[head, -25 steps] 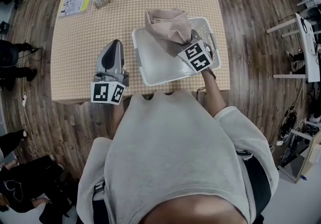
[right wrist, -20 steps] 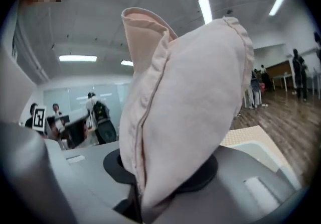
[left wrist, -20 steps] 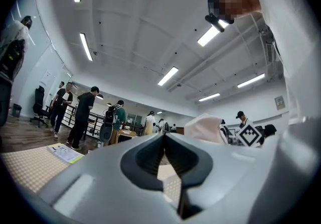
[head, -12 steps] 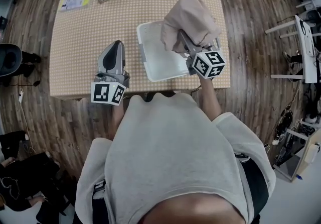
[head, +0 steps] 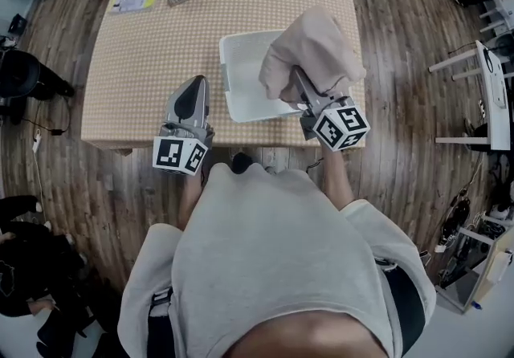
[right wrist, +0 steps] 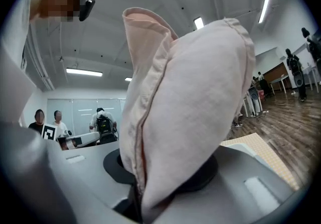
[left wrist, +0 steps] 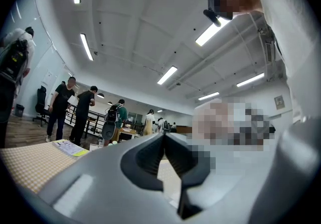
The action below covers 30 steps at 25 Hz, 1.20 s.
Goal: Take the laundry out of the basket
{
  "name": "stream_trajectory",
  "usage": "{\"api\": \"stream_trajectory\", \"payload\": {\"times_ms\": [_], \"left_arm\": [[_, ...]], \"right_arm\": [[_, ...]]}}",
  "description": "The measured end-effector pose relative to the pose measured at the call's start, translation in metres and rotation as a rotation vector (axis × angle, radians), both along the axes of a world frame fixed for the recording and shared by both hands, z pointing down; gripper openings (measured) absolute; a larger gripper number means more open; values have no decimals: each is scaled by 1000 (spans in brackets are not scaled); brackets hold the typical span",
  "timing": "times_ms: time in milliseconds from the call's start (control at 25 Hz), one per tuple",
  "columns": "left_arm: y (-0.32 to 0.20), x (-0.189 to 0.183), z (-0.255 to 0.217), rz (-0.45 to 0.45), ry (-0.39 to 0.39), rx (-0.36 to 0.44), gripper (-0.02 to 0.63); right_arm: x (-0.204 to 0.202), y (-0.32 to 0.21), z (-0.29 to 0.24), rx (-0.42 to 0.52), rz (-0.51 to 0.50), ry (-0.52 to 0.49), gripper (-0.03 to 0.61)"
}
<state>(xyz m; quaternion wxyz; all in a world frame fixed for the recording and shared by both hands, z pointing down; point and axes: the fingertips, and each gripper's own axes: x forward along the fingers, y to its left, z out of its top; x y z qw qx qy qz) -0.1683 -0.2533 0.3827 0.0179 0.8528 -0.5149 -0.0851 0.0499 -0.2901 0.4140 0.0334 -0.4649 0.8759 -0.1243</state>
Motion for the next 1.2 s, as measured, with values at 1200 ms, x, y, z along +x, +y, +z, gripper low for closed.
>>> {"api": "stream_trajectory", "payload": {"times_ms": [1200], "left_arm": [[240, 40, -10, -5, -61, 17, 6]], "right_arm": [[19, 282, 1, 33, -108, -75, 152]]}}
